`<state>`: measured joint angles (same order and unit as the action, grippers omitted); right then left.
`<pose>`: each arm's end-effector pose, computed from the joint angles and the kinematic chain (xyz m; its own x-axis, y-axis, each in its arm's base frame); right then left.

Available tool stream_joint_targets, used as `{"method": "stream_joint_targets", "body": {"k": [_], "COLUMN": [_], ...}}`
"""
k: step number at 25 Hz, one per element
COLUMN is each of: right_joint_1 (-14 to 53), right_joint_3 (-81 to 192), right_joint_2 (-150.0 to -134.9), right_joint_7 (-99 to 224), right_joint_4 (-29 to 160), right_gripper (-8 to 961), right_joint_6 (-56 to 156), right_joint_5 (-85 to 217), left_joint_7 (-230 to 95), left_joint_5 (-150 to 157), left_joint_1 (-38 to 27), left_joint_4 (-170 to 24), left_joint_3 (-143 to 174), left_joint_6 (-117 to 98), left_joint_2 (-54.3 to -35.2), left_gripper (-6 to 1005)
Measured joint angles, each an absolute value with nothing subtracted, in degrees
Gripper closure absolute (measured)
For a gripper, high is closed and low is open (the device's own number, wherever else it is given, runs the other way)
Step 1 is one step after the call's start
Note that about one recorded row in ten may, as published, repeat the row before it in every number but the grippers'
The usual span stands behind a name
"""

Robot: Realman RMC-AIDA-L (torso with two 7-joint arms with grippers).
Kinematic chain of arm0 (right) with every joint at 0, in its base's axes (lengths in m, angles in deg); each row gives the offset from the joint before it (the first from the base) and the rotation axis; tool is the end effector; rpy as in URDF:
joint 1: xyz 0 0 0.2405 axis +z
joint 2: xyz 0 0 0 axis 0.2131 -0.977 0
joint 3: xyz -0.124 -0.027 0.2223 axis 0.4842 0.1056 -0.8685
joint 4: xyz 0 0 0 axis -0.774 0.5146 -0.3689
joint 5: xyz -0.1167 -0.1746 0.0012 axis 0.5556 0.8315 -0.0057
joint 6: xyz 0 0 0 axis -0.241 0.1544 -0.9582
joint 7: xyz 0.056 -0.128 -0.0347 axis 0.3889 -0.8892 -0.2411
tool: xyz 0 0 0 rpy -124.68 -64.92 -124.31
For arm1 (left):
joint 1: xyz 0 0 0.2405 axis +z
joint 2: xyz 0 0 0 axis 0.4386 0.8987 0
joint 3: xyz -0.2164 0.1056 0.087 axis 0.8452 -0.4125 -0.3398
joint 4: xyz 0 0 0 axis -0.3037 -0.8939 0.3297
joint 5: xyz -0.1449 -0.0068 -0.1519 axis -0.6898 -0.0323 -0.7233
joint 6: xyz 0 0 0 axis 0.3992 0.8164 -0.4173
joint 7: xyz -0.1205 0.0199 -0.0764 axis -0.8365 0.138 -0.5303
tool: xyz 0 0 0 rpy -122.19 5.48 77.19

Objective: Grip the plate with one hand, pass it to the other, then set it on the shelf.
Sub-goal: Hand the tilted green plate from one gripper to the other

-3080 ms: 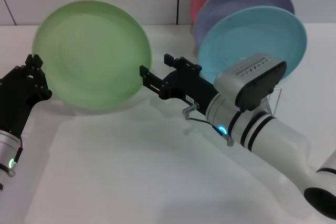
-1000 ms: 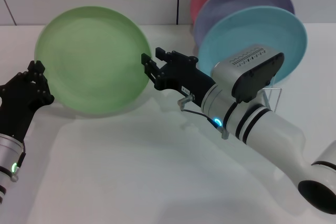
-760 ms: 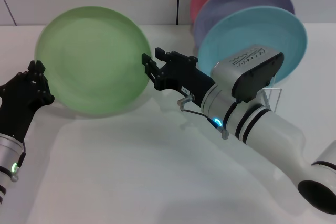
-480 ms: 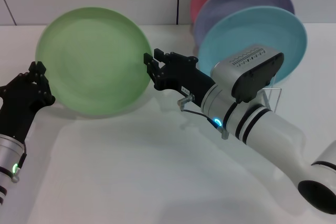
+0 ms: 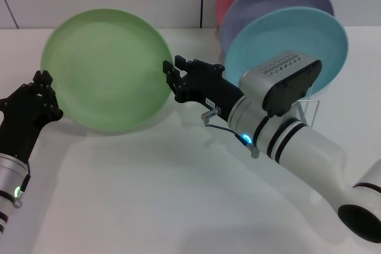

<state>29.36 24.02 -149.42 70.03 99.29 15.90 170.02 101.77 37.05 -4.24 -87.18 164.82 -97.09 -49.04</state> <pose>0.1663 0.3624 -0.1378 0.6550 -0.2019 -0.7281 -0.6630 -0.6159 -0.4256 -0.3190 0.3019 -0.0381 0.6117 -0.0226 0.7907 0.7740 -0.1894 -0.6042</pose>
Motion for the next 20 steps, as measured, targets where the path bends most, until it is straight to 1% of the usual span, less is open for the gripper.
{"method": "stream_joint_targets", "body": {"k": [11, 20], "right_joint_1": [29.36, 29.75], "right_joint_3": [24.15, 24.03], "right_joint_2": [-149.42, -149.42], "right_joint_7": [70.01, 69.99], "right_joint_4": [99.12, 99.02], "right_gripper": [776, 796], "right_joint_6": [15.92, 16.79], "right_joint_5": [170.02, 170.02], "left_joint_7": [101.77, 101.77], "left_joint_5": [37.20, 37.23], "left_joint_1": [-4.22, -4.22], "left_joint_4": [-87.14, -87.10], "left_joint_3": [164.61, 164.49], "left_joint_6": [-97.11, -97.11], "left_joint_2": [-49.04, -49.04], "left_gripper": [969, 968]}}
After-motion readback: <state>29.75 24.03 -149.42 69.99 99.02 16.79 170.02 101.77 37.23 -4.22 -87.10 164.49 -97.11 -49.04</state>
